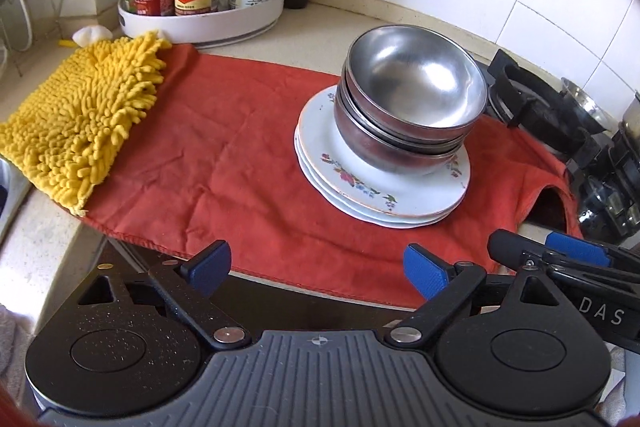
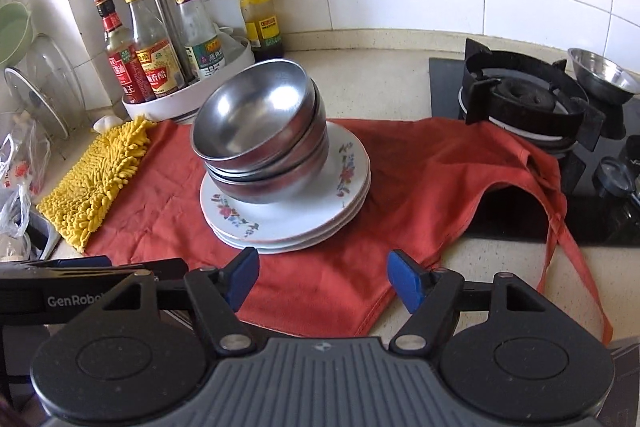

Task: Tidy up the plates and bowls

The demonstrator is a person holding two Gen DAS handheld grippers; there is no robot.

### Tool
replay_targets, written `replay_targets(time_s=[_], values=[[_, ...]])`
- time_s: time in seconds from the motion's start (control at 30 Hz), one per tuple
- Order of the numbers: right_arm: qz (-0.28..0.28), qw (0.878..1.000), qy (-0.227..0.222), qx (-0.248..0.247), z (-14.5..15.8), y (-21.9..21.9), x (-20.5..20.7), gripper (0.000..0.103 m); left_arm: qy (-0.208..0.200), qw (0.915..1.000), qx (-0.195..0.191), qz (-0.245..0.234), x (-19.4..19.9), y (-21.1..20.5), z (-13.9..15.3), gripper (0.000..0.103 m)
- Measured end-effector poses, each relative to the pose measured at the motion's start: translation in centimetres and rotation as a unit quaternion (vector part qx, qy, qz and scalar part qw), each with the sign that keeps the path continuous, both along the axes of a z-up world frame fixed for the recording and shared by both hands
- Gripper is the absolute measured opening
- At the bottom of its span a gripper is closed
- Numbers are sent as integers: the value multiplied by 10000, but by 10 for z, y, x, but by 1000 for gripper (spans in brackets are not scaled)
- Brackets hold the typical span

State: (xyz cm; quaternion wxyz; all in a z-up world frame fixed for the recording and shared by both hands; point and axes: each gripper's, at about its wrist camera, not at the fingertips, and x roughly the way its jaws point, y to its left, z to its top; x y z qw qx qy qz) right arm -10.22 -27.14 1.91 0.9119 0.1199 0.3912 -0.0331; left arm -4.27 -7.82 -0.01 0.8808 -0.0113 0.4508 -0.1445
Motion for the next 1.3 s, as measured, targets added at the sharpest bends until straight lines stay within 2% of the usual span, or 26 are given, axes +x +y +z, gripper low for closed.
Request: replay_targets(time_s=[0.27, 0.5, 1.03, 1.3], values=[[-87, 9996, 102, 231, -7, -3, 1, 68, -46, 9996, 265, -11, -3, -8, -2, 94], [-172, 9990, 224, 352, -14, -6, 1, 68, 9, 9994, 333, -105, -3, -14, -4, 86], [-142, 9991, 125, 380, -10, -5, 0, 68, -233, 9987, 452, -103, -7, -18, 4, 86], [-109, 9994, 28, 323, -3, -3, -4, 69, -539, 9964, 630, -155, -14, -18, 12, 85]])
